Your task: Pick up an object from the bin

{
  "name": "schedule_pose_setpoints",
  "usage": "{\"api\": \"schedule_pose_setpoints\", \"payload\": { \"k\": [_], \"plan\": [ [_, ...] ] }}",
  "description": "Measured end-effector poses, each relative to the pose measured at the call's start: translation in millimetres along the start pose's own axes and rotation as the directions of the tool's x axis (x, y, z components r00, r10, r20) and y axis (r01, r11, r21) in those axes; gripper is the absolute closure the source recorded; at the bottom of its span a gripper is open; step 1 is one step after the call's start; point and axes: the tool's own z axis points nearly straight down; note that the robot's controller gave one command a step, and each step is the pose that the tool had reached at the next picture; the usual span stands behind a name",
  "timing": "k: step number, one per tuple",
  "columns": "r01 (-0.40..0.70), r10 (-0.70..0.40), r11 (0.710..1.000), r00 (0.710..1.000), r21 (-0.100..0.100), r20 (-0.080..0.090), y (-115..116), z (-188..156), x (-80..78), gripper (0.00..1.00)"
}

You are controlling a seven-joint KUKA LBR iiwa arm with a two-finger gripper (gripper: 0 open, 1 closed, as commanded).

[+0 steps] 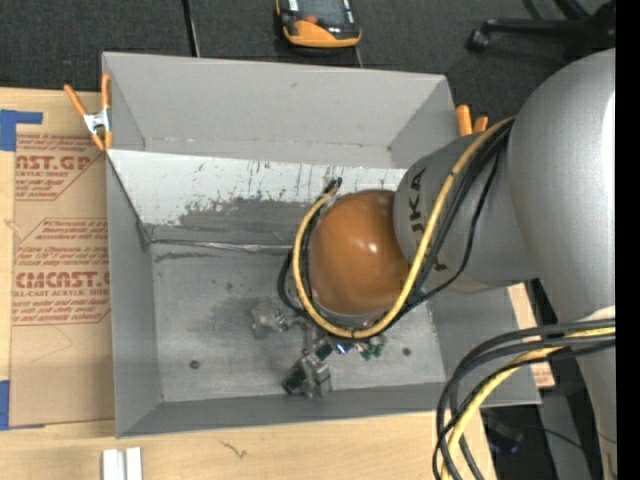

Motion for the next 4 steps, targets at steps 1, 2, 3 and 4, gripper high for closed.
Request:
{"api": "schedule_pose_setpoints", "payload": {
  "k": [1,2,3,4],
  "plan": [
    [0.129,-0.129,0.992,0.992,-0.001,-0.003,-9,3,7.1,1.00],
    [0.129,-0.129,0.992,0.992,-0.001,-0.003,-9,3,7.1,1.00],
    [0.129,-0.129,0.992,0.992,-0.004,-0.006,-9,0,8.2,1.00],
    [0.129,-0.129,0.992,0.992,-0.006,-0.011,-8,-19,9.4,1.00]
  ]
}}
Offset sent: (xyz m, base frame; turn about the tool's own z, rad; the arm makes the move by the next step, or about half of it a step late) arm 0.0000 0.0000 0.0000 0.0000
